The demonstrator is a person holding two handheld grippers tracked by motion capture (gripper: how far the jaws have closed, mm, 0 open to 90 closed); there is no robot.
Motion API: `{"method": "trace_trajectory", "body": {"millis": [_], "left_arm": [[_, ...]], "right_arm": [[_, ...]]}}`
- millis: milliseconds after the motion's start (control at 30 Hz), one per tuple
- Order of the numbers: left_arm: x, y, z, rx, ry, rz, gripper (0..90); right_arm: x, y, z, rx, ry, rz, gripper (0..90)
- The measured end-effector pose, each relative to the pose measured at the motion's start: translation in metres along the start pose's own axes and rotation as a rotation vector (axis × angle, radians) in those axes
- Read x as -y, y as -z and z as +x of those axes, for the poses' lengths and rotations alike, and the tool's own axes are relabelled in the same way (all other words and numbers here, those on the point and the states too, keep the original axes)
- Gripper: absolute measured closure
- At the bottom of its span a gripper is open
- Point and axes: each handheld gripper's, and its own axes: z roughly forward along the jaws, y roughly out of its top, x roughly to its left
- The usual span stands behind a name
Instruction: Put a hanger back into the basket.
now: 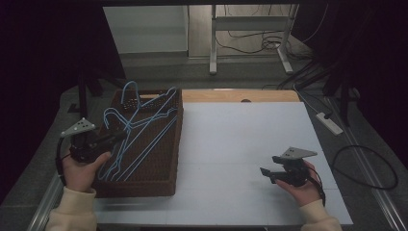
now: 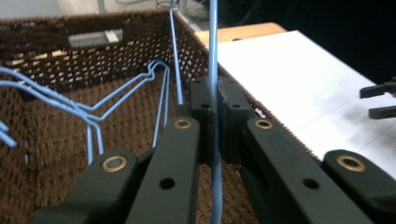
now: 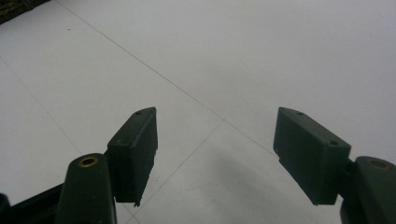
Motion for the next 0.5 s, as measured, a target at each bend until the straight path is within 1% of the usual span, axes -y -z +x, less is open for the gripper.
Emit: {"method": "trace_trajectory", "body": {"millis": [100, 167, 200, 367, 500], "left_arm": [[0.001, -0.003, 0.004, -0.020, 0.010, 0.024, 86.8], [0.002, -0.006, 0.006, -0.023, 0.010, 0.040, 86.8], [0.002, -0.006, 0.006, -0.023, 0.010, 0.040, 86.8], [0.004, -0.013, 0.006, -0.011, -0.006, 0.074, 86.8], [0.006, -0.024, 0.008, 0.017, 0.002, 0.111, 86.8]], "right_arm": [[0.000, 0.000, 0.000, 0.002, -0.001, 0.002, 31.5], [0.000, 0.000, 0.000, 0.002, -0.001, 0.002, 31.5], [0.000, 0.000, 0.000, 0.002, -0.001, 0.002, 31.5], [0.001, 0.000, 0.000, 0.002, 0.000, 0.003, 31.5], [0.001, 0.000, 0.001, 0.003, -0.001, 0.008, 31.6]]}}
